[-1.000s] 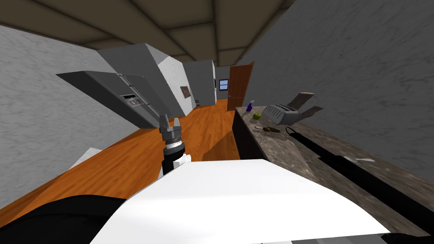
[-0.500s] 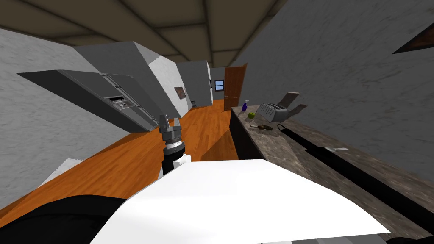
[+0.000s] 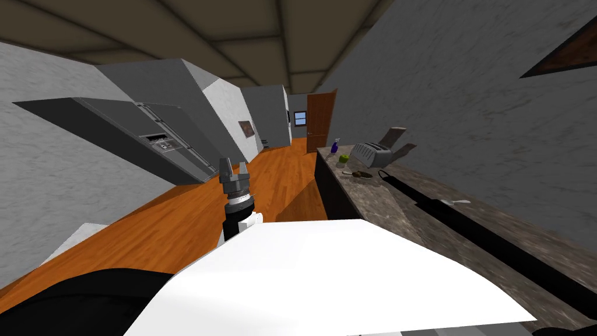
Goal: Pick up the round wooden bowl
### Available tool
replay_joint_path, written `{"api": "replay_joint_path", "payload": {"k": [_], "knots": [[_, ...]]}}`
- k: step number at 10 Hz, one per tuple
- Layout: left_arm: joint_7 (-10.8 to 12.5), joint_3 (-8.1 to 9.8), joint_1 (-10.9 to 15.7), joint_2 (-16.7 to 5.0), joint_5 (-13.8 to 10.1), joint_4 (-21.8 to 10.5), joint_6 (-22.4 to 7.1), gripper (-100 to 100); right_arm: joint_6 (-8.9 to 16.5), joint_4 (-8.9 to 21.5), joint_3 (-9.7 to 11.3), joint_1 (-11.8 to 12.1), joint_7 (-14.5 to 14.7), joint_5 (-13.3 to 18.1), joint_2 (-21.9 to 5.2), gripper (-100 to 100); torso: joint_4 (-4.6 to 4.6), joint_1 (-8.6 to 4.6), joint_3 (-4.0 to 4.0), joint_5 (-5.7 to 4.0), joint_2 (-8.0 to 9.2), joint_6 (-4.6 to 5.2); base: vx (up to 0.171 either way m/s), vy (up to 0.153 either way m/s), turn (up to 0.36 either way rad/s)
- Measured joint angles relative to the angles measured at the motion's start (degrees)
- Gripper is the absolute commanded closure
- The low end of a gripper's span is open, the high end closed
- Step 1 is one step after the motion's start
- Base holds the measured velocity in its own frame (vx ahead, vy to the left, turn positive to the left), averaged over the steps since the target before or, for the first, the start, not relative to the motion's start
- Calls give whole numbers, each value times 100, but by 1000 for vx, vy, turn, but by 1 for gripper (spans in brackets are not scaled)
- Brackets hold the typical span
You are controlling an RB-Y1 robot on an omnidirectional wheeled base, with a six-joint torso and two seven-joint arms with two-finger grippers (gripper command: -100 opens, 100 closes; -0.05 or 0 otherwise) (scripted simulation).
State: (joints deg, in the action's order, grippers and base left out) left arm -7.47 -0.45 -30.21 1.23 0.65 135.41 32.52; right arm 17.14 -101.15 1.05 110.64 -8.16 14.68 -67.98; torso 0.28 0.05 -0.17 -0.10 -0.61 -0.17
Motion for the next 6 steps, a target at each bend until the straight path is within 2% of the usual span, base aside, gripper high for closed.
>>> {"api": "replay_joint_path", "payload": {"k": [1, 2, 4, 6], "knots": [[0, 1, -1, 0, 0, 0, 0, 0, 122, -181, -121, 128, -132, 129, -186, 100, -5, -10, 1, 6, 7, 9, -17, -55, -444], [0, 1, -1, 0, 0, 0, 0, 0, 294, -341, -197, 259, -303, 216, -385, 100, -4, -9, 6, 4, 17, 20, -10, -22, -228], [0, 0, 1, 0, 0, 0, 0, 0, 604, -648, -218, 372, -424, 260, -692, 100, -2, 1, 1, 4, 5, -9, -4, 3, 29], [0, 0, 0, 0, 0, 0, 0, 0, 777, -979, -202, 353, -411, 312, -707, 100, -6, 8, -5, 6, -4, -2, 4, 0, -1]]}}
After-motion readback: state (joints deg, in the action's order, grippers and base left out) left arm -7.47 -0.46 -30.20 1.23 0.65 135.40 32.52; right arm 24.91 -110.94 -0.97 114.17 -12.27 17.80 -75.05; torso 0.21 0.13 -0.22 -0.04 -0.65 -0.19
